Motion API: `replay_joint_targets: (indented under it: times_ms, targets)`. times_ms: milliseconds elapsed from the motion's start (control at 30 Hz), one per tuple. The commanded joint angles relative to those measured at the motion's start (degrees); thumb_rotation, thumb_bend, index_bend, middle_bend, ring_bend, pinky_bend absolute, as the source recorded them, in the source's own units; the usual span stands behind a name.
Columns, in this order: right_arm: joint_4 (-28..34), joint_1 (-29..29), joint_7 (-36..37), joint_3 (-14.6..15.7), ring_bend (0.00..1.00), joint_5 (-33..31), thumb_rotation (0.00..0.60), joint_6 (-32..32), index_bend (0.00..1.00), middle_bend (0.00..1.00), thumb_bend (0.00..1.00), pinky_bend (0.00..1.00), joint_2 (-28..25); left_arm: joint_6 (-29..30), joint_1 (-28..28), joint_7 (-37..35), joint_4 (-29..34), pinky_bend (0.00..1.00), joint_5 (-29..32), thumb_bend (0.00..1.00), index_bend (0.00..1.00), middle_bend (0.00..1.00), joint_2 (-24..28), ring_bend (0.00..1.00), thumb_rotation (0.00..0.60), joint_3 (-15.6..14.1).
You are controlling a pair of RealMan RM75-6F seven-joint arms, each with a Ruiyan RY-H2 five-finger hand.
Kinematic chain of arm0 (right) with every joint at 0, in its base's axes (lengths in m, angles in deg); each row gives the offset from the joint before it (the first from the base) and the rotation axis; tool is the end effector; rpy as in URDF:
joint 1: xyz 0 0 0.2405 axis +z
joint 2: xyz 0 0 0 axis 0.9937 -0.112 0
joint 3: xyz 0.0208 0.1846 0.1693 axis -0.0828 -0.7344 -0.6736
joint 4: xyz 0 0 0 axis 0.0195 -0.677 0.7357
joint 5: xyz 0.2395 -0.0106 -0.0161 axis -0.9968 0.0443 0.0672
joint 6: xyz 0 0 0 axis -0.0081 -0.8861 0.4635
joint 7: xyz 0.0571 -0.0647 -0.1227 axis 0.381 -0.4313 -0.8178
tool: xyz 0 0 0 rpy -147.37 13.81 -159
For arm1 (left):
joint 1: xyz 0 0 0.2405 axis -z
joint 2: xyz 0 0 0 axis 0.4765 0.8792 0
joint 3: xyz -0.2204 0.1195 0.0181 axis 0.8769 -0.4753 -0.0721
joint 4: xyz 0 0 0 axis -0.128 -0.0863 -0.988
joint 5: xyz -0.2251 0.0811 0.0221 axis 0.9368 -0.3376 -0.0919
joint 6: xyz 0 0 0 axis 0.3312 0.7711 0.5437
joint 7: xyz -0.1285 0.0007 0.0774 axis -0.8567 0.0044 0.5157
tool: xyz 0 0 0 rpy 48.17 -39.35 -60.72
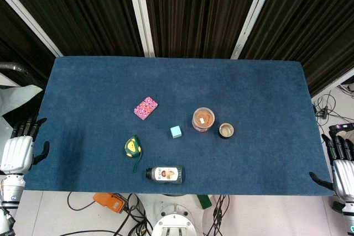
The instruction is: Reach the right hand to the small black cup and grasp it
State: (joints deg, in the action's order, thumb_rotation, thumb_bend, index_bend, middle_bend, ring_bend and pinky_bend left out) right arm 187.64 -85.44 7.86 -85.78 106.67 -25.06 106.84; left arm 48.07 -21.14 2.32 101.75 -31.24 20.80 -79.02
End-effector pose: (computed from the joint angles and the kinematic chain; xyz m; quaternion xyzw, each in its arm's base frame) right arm -0.3220 -0.1445 0.1493 0.5832 -0.3942 0.3462 0.6202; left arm -0.3221 0.2029 0.1147 -0.5858 -0.4326 -0.3728 0.5751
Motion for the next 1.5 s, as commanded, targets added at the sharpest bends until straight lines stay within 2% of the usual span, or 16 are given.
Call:
replay_joint_targets:
  times_ms: [33, 333, 533, 767, 967, 1233, 1500]
  targets:
    - [-0.1, 0.0, 0.2, 0.0, 0.03, 0.0, 0.600, 0.0, 0.04, 0.06, 0.29, 0.04, -0.1, 0.0, 0.0, 0.2, 0.0, 0.10, 0.0, 0.45, 0.14, 0.03, 0.0, 0.08, 0.600, 0.0]
    - [-0.9, 0.0, 1.6, -0.6, 0.03, -1.1, 0.600, 0.2, 0.04, 0.06, 0.29, 0.04, -0.3, 0.1, 0.0, 1.1, -0.1, 0.10, 0.3, 0.45, 0.14, 0.03, -0.3, 0.08, 0.600, 0.0]
    - [-1.9, 1.6, 1.1, -1.3, 0.03, -5.5, 0.600, 4.9, 0.05, 0.06, 0.29, 0.04, 0.3, 0.4, -0.3, 0.8, 0.4, 0.10, 0.6, 0.45, 0.14, 0.03, -0.1, 0.08, 0.600, 0.1]
    - [-6.6, 7.9, 3.3, -3.1, 0.03, -9.4, 0.600, 16.0, 0.07, 0.06, 0.29, 0.04, 3.4, 1.8, -1.1, 0.5, 0.9, 0.10, 0.8, 0.45, 0.14, 0.03, 0.5, 0.08, 0.600, 0.2]
    - [-12.1, 14.8, 4.3, -5.6, 0.03, -12.6, 0.600, 25.9, 0.14, 0.08, 0.29, 0.04, 7.2, 1.7, -1.1, 0.9, 1.1, 0.10, 0.8, 0.45, 0.14, 0.03, 0.4, 0.09, 0.600, 0.3]
    - [-17.6, 21.9, 5.5, -7.7, 0.10, -12.3, 0.600, 31.7, 0.21, 0.17, 0.29, 0.06, 14.1, 1.4, -1.1, 1.2, 0.9, 0.10, 1.4, 0.45, 0.14, 0.03, 0.5, 0.09, 0.600, 0.4]
    - [-19.2, 28.3, 4.5, -8.0, 0.12, -11.6, 0.600, 37.5, 0.25, 0.18, 0.28, 0.09, 18.7, 0.5, -0.8, 1.2, 0.6, 0.10, 2.4, 0.45, 0.14, 0.03, 0.5, 0.09, 0.600, 0.7]
